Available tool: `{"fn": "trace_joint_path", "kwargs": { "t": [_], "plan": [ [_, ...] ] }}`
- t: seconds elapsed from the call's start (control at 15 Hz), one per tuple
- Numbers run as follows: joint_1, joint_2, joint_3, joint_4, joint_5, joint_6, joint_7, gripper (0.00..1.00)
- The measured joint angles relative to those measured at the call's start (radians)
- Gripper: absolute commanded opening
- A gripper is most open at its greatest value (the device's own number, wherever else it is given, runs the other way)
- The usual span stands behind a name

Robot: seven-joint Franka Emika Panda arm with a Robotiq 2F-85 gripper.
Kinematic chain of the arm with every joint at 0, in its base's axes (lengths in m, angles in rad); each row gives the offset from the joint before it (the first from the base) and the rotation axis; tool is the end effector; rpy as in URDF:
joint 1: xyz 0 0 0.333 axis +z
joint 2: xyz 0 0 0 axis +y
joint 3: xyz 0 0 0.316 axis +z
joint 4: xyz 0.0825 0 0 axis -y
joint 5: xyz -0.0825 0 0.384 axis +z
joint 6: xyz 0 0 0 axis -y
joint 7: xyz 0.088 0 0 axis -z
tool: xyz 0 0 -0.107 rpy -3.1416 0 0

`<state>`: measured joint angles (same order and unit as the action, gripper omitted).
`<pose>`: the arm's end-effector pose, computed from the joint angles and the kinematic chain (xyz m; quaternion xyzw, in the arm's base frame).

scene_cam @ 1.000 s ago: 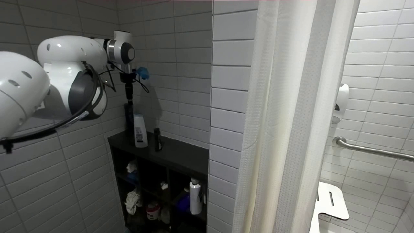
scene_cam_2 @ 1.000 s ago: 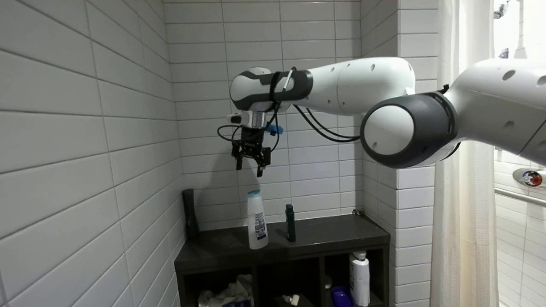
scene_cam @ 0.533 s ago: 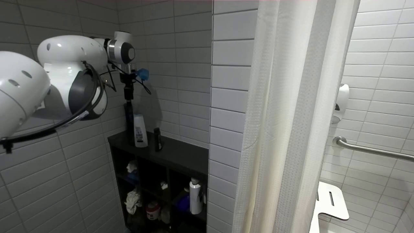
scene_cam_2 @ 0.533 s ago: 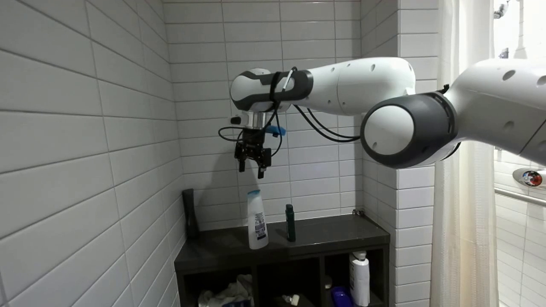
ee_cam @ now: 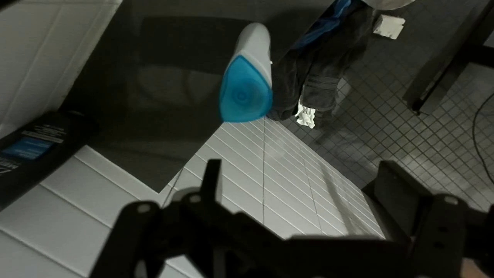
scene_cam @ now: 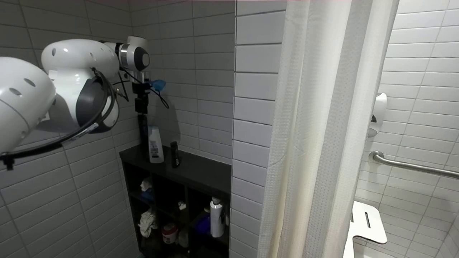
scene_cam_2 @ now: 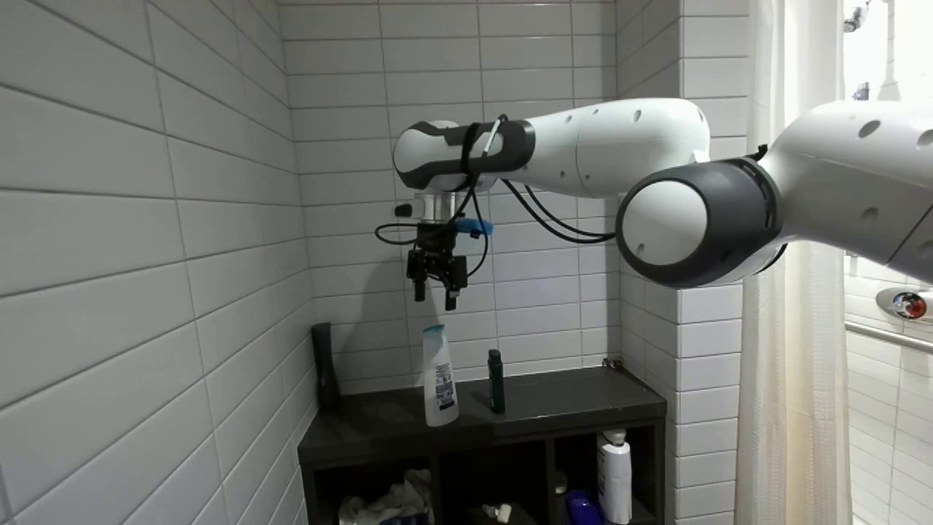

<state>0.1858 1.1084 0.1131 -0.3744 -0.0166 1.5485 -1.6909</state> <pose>0.7700 0.1749 0.4165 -0.5715 -0.8188 -0.0535 0.0089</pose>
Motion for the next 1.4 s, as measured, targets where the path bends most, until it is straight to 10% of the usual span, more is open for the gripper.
{"fn": "trace_joint_path", "kwargs": {
  "t": [1.4],
  "plan": [
    [0.002,0.019,-0.002,-0.012,0.001,-0.068,0.086,1.0]
  ]
}}
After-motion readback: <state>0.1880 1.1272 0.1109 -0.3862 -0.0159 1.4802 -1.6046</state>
